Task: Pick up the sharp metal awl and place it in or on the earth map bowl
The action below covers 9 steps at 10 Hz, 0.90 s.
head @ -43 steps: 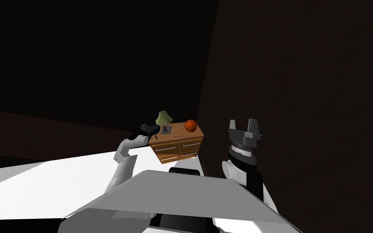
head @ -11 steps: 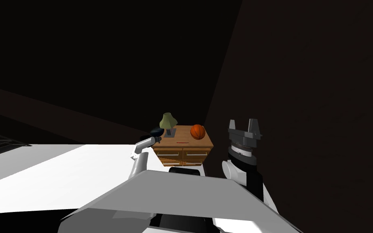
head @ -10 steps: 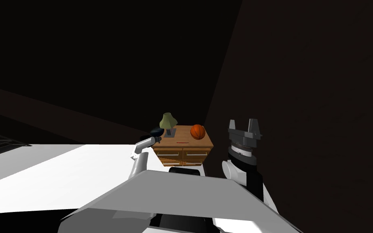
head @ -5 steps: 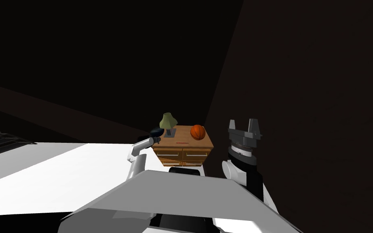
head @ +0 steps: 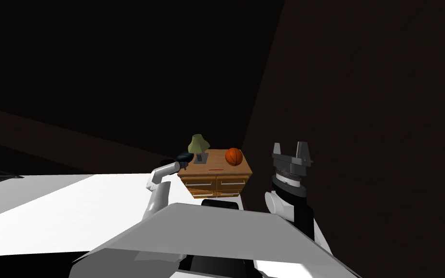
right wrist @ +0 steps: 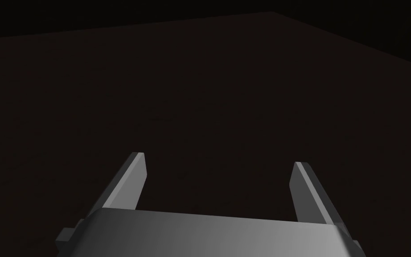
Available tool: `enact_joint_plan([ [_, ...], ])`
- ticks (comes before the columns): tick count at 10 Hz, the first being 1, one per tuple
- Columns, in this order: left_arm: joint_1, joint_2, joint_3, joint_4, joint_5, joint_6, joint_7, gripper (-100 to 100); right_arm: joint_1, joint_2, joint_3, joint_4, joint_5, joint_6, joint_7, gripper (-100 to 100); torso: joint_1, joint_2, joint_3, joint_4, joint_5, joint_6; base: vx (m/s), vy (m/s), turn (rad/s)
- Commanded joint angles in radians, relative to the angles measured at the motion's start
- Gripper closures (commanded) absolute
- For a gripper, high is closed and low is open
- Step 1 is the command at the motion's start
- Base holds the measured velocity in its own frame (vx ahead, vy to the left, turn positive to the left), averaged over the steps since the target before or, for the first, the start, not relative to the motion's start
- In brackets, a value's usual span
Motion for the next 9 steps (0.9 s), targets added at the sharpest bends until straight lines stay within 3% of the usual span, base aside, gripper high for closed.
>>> enact_joint_plan([
  [1,-0.014,0.03,0.003,0.0,-0.016,0.012,0.02,100,0.0,0.0,0.0,0.0,0.0,0.0,0.0,0,0.0,0.0,0.0,0.0,0.0,0.0,-0.047,-0.014,-0.145],
  [3,-0.048,0.071,0.02,-0.012,-0.049,0.055,0.065,100,0.0,0.0,0.0,0.0,0.0,0.0,0.0,0,0.0,0.0,0.0,0.0,0.0,0.001,-0.061,-0.006,-0.224],
  [9,-0.127,0.111,0.073,-0.042,-0.142,0.164,0.184,100,0.0,0.0,0.0,0.0,0.0,0.0,0.0,0,0.003,0.003,0.002,0.001,0.001,-0.001,-0.083,0.021,-0.216],
])
